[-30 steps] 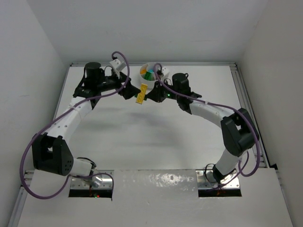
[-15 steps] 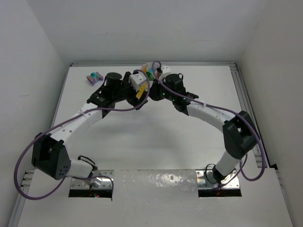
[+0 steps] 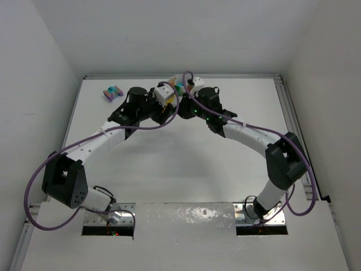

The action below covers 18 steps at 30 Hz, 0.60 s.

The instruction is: Sort the legos into containers by color

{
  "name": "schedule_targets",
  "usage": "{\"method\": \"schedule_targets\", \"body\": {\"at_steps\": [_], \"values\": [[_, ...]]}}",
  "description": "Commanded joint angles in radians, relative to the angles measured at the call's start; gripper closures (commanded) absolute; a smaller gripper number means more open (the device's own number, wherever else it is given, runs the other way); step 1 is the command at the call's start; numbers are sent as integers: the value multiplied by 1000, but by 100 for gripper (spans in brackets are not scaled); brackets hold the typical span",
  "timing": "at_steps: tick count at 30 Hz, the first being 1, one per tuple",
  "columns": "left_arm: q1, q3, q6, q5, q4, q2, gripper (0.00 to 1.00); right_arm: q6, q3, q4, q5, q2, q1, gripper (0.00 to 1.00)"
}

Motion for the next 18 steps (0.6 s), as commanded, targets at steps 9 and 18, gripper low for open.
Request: {"method": "schedule_targets", "body": {"at_steps": [9, 18], "values": [[3, 12, -54, -16, 44, 20, 100, -13, 7, 3, -17, -19, -9, 100], [15, 52, -119, -67, 12, -29, 100, -189, 168, -253, 44, 84, -143, 100]]}}
